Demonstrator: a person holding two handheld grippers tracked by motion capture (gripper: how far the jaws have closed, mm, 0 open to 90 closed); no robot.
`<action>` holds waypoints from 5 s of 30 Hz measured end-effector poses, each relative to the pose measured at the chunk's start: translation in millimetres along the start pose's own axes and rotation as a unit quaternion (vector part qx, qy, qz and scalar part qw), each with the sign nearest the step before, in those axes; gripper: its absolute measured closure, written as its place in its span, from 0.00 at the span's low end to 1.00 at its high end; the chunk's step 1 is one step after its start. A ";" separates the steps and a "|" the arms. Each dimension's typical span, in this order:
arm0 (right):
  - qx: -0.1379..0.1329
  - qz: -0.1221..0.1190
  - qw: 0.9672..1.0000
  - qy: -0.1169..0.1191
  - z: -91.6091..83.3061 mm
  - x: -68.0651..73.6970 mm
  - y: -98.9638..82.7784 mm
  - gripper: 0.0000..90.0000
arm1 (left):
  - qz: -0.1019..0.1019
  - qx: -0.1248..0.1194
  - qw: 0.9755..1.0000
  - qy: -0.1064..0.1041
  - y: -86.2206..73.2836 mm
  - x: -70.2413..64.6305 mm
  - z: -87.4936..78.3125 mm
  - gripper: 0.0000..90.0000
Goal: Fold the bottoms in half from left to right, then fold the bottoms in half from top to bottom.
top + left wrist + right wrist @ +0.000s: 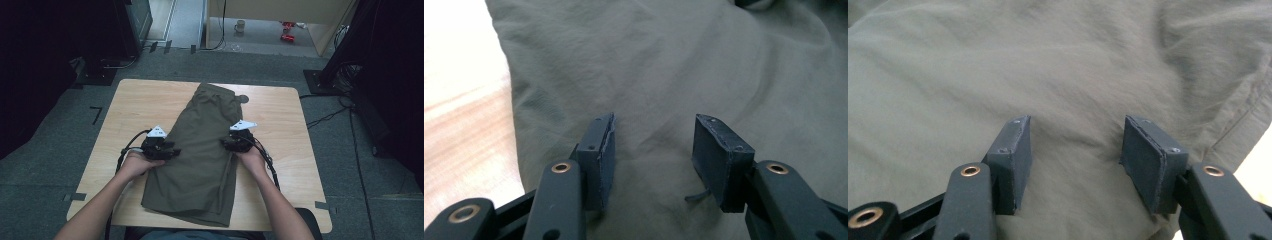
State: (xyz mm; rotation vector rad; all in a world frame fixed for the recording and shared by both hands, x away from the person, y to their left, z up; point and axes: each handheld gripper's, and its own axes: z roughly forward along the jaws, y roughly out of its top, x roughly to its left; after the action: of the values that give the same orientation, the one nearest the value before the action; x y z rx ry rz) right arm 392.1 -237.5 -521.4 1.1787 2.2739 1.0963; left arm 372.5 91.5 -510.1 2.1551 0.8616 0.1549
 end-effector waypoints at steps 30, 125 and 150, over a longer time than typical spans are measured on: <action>0.003 -0.033 0.999 0.030 -10.6 33.7 -10.6 0.46 | 0.002 0.014 1.000 -0.012 -41.5 -54.0 -33.9 0.52; 0.015 0.085 0.996 -0.029 43.9 -53.6 68.2 0.33 | -0.039 -0.008 0.998 0.041 90.5 89.4 45.8 0.46; 0.046 0.069 0.996 -0.032 57.7 -46.0 64.4 0.94 | -0.051 0.026 0.998 0.023 88.7 83.7 63.3 0.89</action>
State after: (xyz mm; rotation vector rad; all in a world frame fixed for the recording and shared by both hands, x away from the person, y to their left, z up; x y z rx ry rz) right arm 488.6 -224.4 -510.4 1.4048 2.2451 0.9950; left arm 506.8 63.6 -503.4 2.1568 1.0104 0.1322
